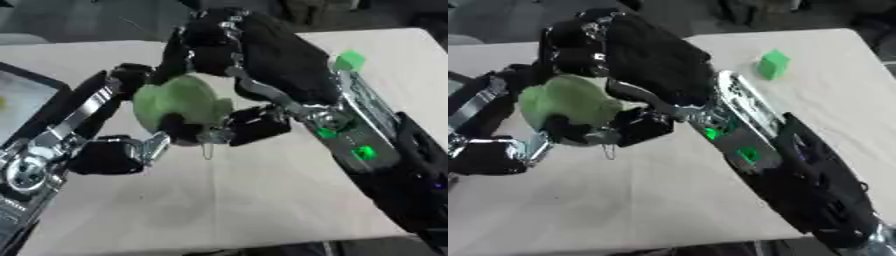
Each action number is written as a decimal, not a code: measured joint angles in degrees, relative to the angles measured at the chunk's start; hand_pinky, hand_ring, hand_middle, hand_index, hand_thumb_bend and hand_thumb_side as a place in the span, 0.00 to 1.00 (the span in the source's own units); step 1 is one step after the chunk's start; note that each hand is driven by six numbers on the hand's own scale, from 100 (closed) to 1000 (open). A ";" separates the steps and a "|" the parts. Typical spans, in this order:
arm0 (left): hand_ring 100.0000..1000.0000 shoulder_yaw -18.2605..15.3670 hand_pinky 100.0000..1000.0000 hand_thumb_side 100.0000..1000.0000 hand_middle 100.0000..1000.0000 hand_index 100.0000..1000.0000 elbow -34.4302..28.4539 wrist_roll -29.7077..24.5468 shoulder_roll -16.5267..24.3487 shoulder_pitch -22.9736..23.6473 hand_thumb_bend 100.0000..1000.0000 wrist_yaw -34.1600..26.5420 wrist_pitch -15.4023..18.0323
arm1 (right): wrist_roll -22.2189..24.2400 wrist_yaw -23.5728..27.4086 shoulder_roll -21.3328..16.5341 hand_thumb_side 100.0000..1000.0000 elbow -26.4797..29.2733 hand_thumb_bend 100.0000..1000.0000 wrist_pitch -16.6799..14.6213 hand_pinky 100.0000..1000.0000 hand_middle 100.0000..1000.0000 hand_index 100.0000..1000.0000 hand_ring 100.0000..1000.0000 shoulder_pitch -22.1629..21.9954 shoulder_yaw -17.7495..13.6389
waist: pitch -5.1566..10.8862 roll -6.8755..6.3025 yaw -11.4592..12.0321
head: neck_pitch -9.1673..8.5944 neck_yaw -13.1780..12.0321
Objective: Pick up the objects with one hand, pass them to the other hand, and then place them into the box on the other side of the table.
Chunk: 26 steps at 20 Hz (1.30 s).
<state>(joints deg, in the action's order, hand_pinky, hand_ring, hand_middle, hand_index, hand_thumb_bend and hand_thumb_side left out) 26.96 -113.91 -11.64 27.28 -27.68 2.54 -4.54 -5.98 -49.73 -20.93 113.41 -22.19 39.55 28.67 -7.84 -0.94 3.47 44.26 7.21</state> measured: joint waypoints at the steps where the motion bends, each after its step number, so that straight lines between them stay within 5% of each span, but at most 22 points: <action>1: 0.79 -0.11 0.56 0.31 0.50 0.37 0.01 0.15 0.01 0.02 0.00 -0.07 -0.20 | -1.38 -1.44 0.00 0.00 0.01 0.38 0.17 0.65 0.57 0.73 0.53 -0.05 0.02 | 0.00 0.00 0.00 | 0.00 0.00; 3: 0.79 -0.20 0.56 0.31 0.50 0.37 0.01 0.35 0.02 0.04 0.00 -0.18 -0.46 | -3.56 -3.84 -0.01 0.00 0.02 0.38 0.47 0.65 0.57 0.73 0.53 -0.26 0.25 | 0.00 0.00 0.00 | 0.00 0.00; 4: 0.80 -0.30 0.56 0.32 0.50 0.37 0.01 0.44 0.03 0.06 0.00 -0.26 -0.56 | -4.35 -4.71 -0.01 0.00 0.02 0.39 0.65 0.89 0.75 0.86 0.74 -0.27 0.38 | 0.00 0.00 0.00 | 0.00 0.00; 5: 0.80 -0.50 0.56 0.31 0.50 0.37 0.01 0.61 0.04 0.23 0.00 -0.31 -0.75 | -5.05 -5.45 -0.01 0.00 0.02 0.38 0.80 0.89 0.77 0.87 0.76 -0.28 0.41 | 0.00 0.00 0.00 | 0.00 -0.03; 12: 0.78 -4.33 0.56 0.21 0.52 0.40 1.27 4.50 3.66 3.63 0.00 1.65 -4.41 | -8.82 -7.48 -0.25 0.00 0.03 0.35 1.97 0.88 0.79 0.88 0.78 -0.87 -0.56 | 0.02 -0.34 -0.11 | 0.00 -5.93; 18: 0.71 -12.21 0.54 0.06 0.51 0.47 7.81 9.79 10.53 6.24 0.19 6.85 -9.12 | -10.17 -7.29 -0.59 0.00 -0.05 0.33 3.04 0.87 0.79 0.88 0.77 -1.80 -1.09 | 0.03 -0.68 -0.31 | 0.00 -8.98; 22: 0.70 -17.99 0.54 0.05 0.52 0.48 14.29 13.87 14.48 7.89 0.22 10.93 -13.17 | -10.45 -6.90 -0.80 0.00 -0.27 0.32 3.33 0.86 0.79 0.88 0.77 -2.32 -1.10 | 0.04 -0.79 -0.31 | 0.00 -10.68; 26: 0.70 -23.75 0.56 0.09 0.57 0.62 21.11 18.12 15.78 8.18 0.30 15.11 -17.36 | -10.42 -6.33 -0.95 0.00 -0.47 0.30 3.37 0.85 0.79 0.88 0.77 -2.72 -1.10 | 0.04 -0.78 -0.93 | 0.00 -12.01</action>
<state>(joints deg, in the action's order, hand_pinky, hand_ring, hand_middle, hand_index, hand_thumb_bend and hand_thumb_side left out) 3.21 -92.80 6.48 43.06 -19.51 17.66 -21.90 -16.40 -56.06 -21.87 112.93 -18.81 36.83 27.57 -7.80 -1.73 2.54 44.26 -4.79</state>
